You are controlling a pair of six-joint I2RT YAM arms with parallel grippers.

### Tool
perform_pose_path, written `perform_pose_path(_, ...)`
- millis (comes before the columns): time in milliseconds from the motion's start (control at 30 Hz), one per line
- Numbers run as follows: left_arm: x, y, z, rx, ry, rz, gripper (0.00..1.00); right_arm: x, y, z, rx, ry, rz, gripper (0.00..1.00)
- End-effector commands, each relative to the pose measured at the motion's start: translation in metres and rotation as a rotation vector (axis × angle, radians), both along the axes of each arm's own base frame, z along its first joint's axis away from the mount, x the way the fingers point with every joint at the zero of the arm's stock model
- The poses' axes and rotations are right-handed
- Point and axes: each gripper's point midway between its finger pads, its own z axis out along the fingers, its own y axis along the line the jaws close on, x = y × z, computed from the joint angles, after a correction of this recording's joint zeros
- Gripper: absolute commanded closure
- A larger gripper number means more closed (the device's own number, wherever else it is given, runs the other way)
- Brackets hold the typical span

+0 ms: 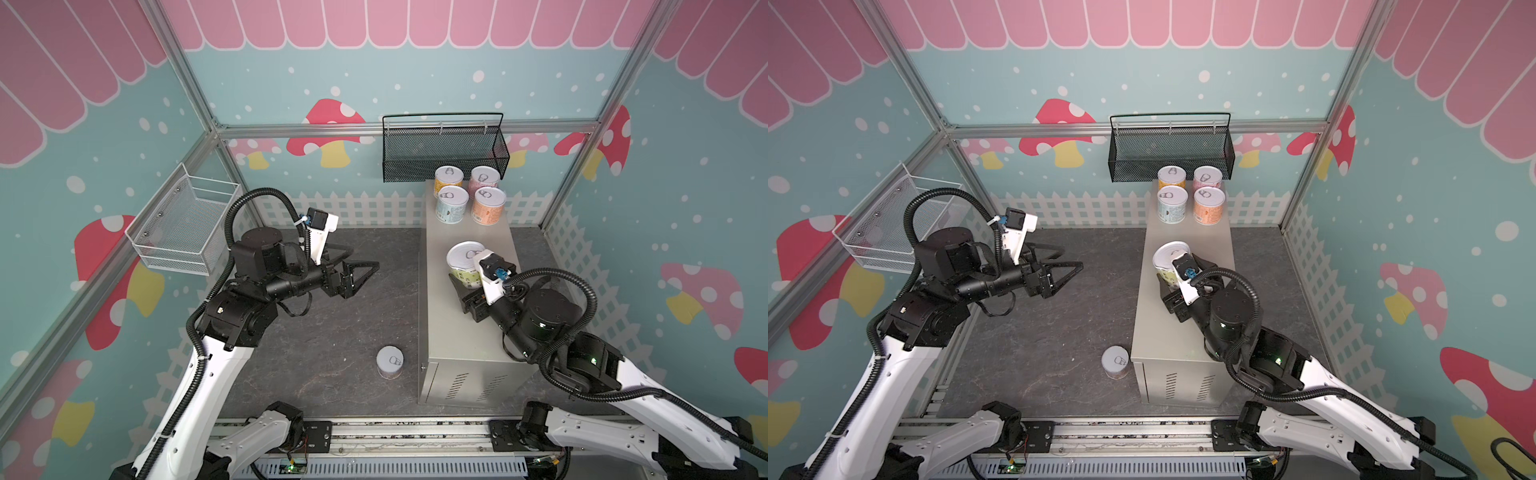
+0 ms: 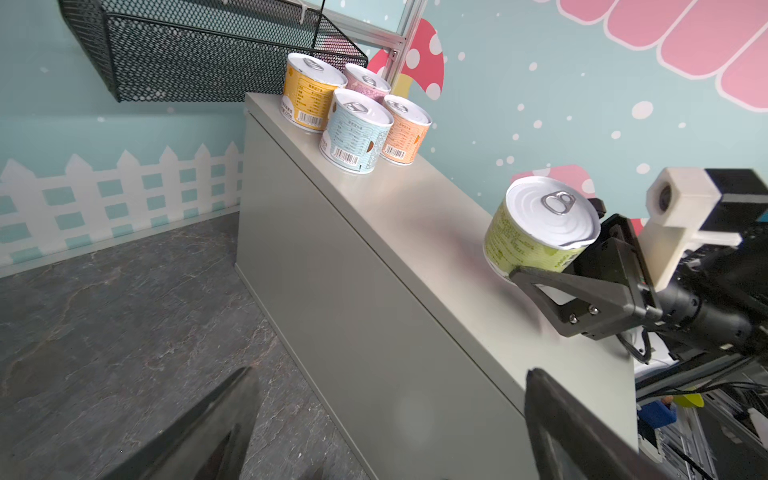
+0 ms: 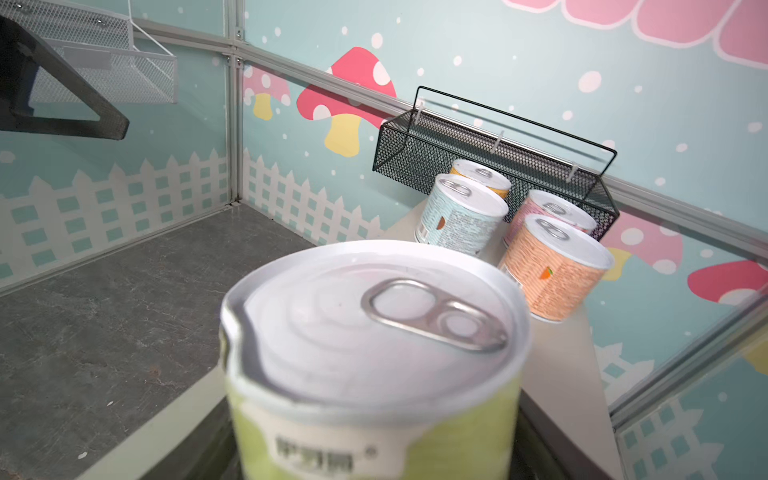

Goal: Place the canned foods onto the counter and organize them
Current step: 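Lower the green can onto the cabinet with the right gripper while the left draws back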

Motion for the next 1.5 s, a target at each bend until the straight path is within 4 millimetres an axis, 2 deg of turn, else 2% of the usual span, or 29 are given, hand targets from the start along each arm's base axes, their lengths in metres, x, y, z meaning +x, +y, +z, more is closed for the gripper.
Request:
perform_pose_path(0, -0.007, -0.018, 0.004, -0.029, -0.005, -0.109, 0.01, -0.006, -0.027, 0.024, 0.180, -0.046, -0.064, 0.25)
perform_pose_path(100, -0.011, -0.030, 0.003, -0.010, -0.019, -0.160, 0.01, -0.012, -0.040, 0.018, 0.205, -0.036, -0.075, 0.24)
perform_pose_path(200, -0.020, -0.049, 0.001, 0.004, -0.027, -0.232, 0.01, -0.016, -0.045, 0.012, 0.206, -0.016, -0.071, 0.23)
perform_pose_path(533, -0.025, -0.081, 0.011, 0.024, -0.051, -0.321, 0.01, -0.012, -0.034, -0.003, 0.159, 0.073, -0.061, 0.17)
perform_pose_path(767, -0.024, -0.085, 0.001, 0.026, -0.039, -0.330, 0.01, -0.014, -0.036, -0.008, 0.167, 0.105, -0.066, 0.17)
perform_pose_path(1000, -0.022, -0.086, -0.013, 0.051, -0.029, -0.323, 0.01, -0.023, -0.040, -0.001, 0.197, 0.127, -0.027, 0.13)
perform_pose_path(1200, -0.019, -0.085, -0.026, 0.073, -0.015, -0.311, 0.01, -0.022, -0.030, 0.000, 0.188, 0.153, -0.003, 0.09)
perform_pose_path(1467, -0.020, -0.081, -0.030, 0.088, -0.027, -0.292, 0.01, -0.008, -0.033, 0.013, 0.204, 0.113, -0.091, 0.22)
